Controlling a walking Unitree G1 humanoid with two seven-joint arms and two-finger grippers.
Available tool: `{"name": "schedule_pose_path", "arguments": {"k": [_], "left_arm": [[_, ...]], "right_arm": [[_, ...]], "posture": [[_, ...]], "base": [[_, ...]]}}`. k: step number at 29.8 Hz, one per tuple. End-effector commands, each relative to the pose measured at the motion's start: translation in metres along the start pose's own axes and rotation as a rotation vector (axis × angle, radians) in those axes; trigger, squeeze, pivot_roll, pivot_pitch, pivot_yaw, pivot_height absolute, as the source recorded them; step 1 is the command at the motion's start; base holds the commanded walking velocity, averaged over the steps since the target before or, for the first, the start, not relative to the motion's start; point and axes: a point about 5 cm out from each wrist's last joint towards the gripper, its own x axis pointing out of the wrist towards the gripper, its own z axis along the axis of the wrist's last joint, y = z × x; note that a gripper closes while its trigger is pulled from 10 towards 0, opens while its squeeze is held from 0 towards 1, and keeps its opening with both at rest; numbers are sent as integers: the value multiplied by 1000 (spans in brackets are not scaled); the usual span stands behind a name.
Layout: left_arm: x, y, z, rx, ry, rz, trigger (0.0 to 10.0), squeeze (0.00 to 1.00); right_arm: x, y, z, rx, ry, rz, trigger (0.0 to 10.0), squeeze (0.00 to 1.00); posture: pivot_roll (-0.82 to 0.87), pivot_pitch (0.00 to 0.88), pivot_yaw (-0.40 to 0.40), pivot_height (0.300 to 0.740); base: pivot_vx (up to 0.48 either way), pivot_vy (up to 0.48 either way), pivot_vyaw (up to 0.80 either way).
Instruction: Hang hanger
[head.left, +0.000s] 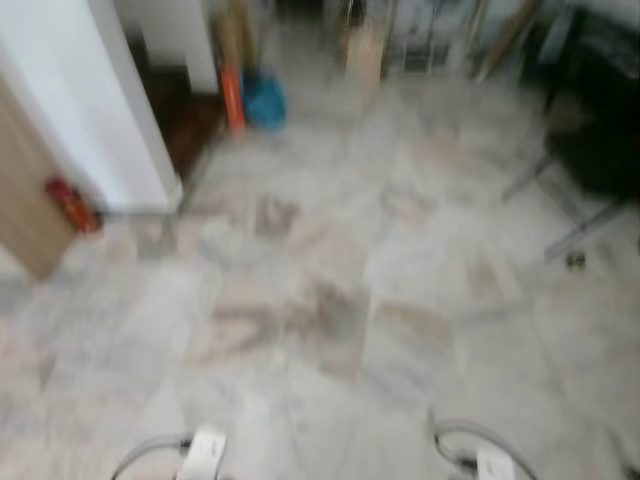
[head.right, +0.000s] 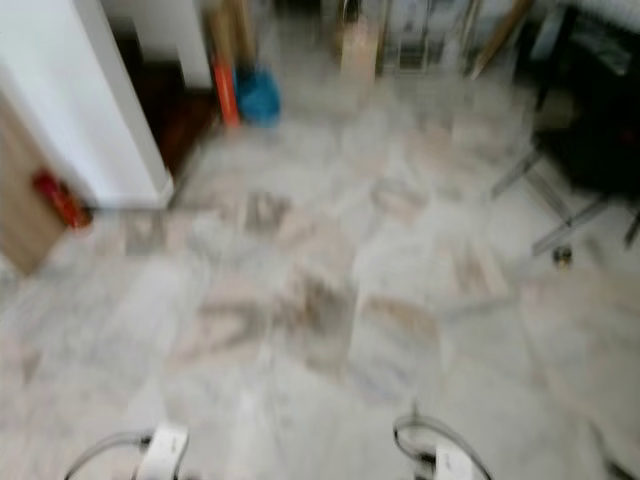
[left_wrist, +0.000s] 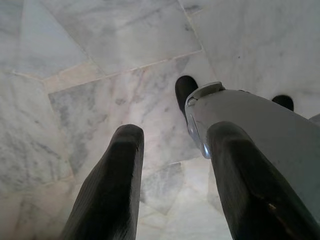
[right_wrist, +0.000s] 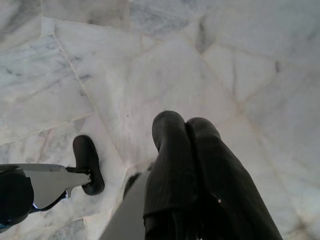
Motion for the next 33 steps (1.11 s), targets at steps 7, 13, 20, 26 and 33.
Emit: {"name": "schedule_pose_path", "arguments": {"k": [7, 13, 20, 26, 33], "left_arm": [[-1, 0, -6, 15, 21, -3, 10000, 0], [-1, 0, -6, 15, 24, -2, 10000, 0], [-1, 0, -9, 15, 32, -1, 10000, 0], [-2, 1, -13, 16, 42, 1, 10000, 0], [-2, -1, -17, 19, 49, -2, 10000, 0]], "right_arm": [[-3, -6, -8, 2, 25, -15, 10000, 0], [-3, -8, -7, 6, 20, -18, 10000, 0], [-3, -8, -6, 6, 20, -18, 10000, 0], [-3, -9, -6, 9, 18, -20, 10000, 0], [-3, -11, -7, 8, 19, -23, 10000, 0]], "posture": [[-2, 0, 15, 740], [-2, 0, 15, 740], [-2, 0, 15, 740], [-1, 0, 16, 740], [1, 0, 14, 740]], "base": [[-289, 0, 0], [-297, 0, 0], [-296, 0, 0], [-296, 0, 0], [-297, 0, 0]]}}
